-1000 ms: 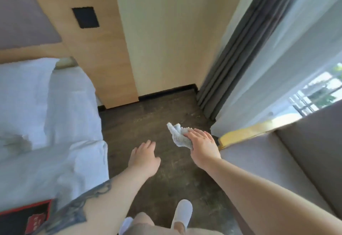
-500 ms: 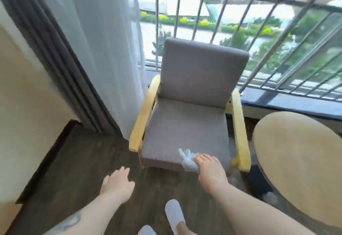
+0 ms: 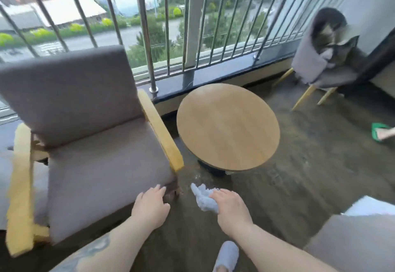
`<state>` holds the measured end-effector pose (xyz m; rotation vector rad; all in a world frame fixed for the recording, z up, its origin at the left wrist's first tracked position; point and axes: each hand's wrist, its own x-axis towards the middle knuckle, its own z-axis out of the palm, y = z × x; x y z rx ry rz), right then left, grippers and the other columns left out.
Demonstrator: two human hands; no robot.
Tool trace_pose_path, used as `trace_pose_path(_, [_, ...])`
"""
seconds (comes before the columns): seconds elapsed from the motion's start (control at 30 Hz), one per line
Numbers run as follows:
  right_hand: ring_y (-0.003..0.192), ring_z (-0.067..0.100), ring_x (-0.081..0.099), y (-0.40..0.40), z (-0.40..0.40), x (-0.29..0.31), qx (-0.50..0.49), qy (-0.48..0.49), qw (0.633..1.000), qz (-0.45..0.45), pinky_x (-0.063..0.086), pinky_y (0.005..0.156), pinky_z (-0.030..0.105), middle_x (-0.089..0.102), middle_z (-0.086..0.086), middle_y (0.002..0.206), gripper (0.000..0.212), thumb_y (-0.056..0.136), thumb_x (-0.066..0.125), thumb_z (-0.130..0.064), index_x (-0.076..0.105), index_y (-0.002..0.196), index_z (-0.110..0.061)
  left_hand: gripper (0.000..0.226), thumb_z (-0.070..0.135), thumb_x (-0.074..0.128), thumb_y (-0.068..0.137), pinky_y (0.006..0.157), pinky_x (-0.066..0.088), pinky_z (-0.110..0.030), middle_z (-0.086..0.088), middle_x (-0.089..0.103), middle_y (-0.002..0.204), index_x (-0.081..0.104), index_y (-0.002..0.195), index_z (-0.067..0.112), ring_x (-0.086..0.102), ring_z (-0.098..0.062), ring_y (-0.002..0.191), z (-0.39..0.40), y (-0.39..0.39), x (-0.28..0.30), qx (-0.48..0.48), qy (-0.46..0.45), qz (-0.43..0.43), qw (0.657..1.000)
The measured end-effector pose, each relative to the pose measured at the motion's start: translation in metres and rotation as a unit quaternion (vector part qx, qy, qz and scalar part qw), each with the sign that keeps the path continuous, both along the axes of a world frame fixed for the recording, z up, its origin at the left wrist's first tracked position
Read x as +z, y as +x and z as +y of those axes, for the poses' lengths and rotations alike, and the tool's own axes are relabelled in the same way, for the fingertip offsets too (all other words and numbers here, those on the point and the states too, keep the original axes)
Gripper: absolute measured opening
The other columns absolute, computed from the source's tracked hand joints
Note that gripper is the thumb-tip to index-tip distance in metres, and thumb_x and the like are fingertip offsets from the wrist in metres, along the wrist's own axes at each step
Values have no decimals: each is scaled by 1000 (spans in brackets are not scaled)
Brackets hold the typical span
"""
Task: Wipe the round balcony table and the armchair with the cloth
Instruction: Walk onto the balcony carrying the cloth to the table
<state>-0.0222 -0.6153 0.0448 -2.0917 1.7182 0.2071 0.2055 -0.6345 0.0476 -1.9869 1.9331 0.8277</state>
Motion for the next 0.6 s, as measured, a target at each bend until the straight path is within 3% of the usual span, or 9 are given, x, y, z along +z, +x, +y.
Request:
trace_pose_path(0.13, [115,18,52,-107,-14,-16,-88,69,994,11,42,90,26,54,-9,118,44,81,52,-5,53,117,-31,57,29,37,95,118,15,-37,2,17,159,24,151,22,19,-16,145,-22,-95,-21,-9,41,8,999])
trace_pose_path(0.27, [111,16,53,-188,-35,-16,-169,115,978,30,40,79,24,55,-7,117,40,81,46,-5,57,113,-26,60,29,37,96,119,12,-36,3,13,160,18,153,22,15,-15,146,-38,-186,-31,-24,65,40,997])
trace_pose_path(0.37, [106,17,55,-226,-57,-27,-226,151,962,31,41,76,25,57,-4,116,40,80,41,-5,59,112,-22,61,28,37,96,120,11,-35,5,11,161,17,153,23,12,-14,147,-56,-237,-31,-33,65,70,995])
trace_pose_path(0.47, [98,19,56,-237,-83,-39,-271,182,945,-4,41,73,27,58,-5,117,50,83,34,-5,52,124,-26,61,26,37,96,119,11,-36,4,10,161,15,153,21,10,-15,147,-83,-261,-35,-41,59,66,995])
trace_pose_path(0.6, [102,18,56,-235,-130,-47,-217,205,954,-34,47,81,31,56,-9,121,52,88,38,-9,48,129,-39,61,24,37,96,120,8,-37,3,8,161,15,153,19,7,-16,148,-129,-261,-50,-12,52,46,998])
